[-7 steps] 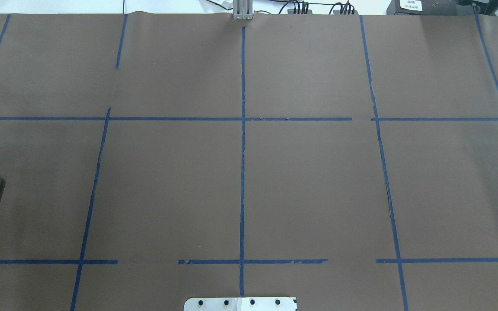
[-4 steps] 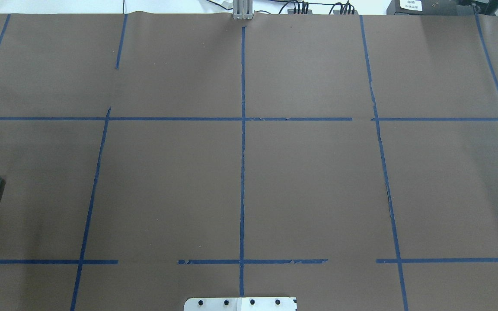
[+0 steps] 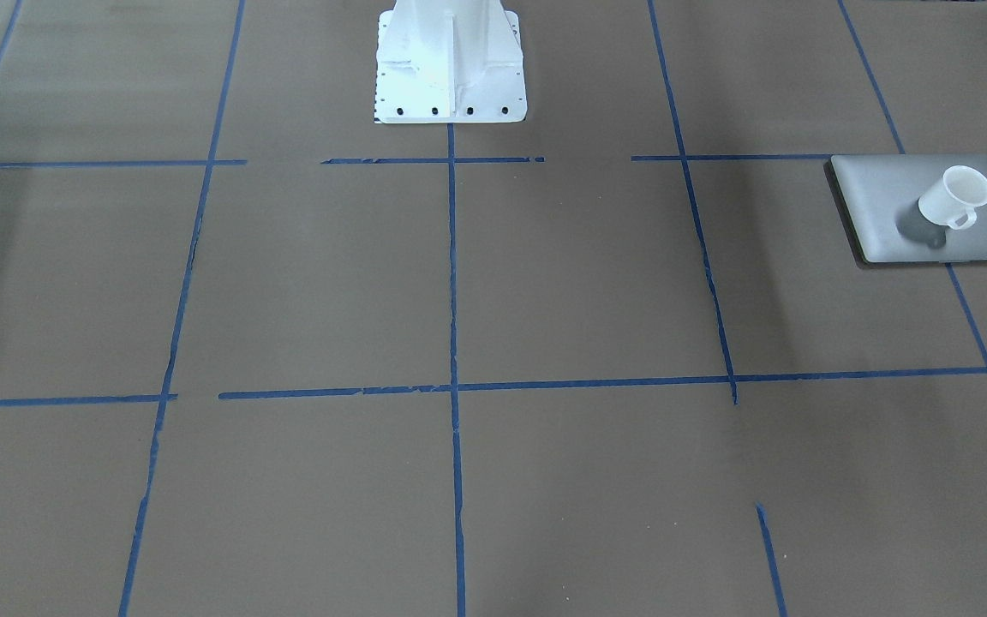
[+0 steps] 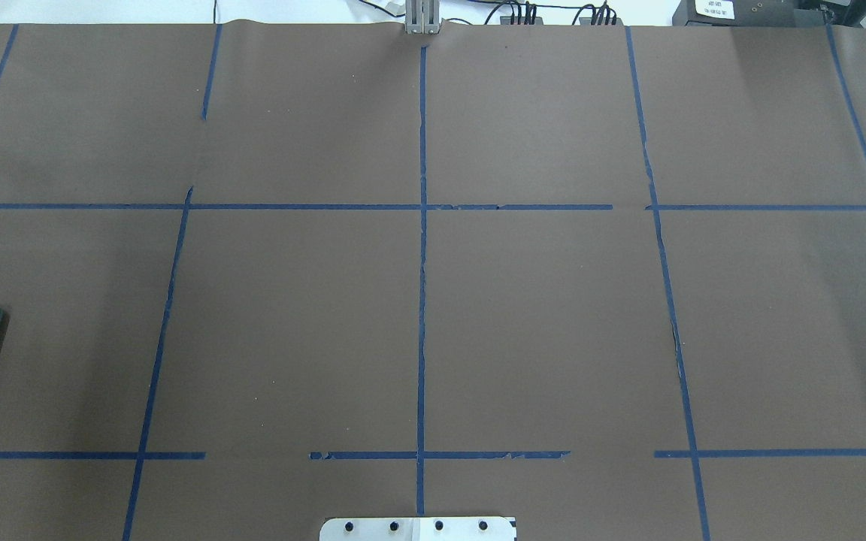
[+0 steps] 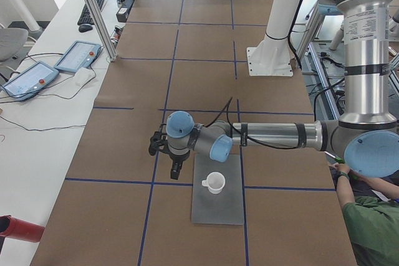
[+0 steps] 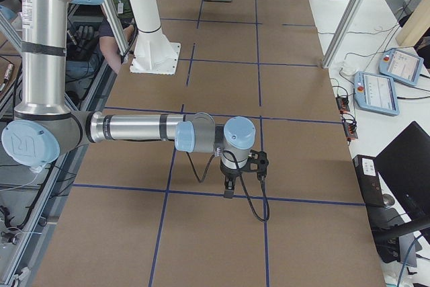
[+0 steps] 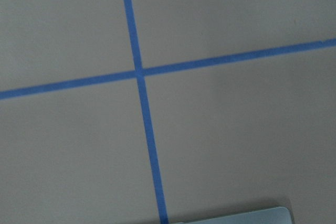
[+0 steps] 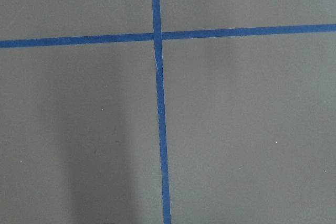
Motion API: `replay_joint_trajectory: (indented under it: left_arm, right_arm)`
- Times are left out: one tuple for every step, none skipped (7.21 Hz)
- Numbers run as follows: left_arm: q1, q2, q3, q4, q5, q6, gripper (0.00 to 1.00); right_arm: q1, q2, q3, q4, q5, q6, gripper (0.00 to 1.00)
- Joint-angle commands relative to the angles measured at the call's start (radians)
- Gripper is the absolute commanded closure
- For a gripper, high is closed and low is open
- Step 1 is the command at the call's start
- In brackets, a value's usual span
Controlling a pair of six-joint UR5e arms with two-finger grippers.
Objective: Place cup on laptop
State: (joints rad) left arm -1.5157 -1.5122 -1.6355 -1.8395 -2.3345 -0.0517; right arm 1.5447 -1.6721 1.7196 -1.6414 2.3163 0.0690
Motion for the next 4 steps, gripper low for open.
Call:
replay_joint_trajectory:
  left_arm:
    - [-0.061, -0.020, 0.002, 0.072, 0.000, 0.059, 0.00]
    - [-0.064, 0.009, 0.006, 0.091, -0.003, 0.050, 0.00]
    - [-0.066, 0.026, 0.009, 0.114, -0.003, 0.050, 0.00]
    - [-0.067, 0.020, -0.015, 0.214, -0.003, 0.059, 0.00]
  right_arm:
    - [0.000, 0.000, 0.000, 0.000, 0.000, -0.002, 0.00]
    - [0.000, 0.000, 0.000, 0.000, 0.000, -0.002, 0.00]
    - [0.000, 0.000, 0.000, 0.000, 0.000, -0.002, 0.00]
    - [0.000, 0.000, 0.000, 0.000, 0.000, -0.002, 0.00]
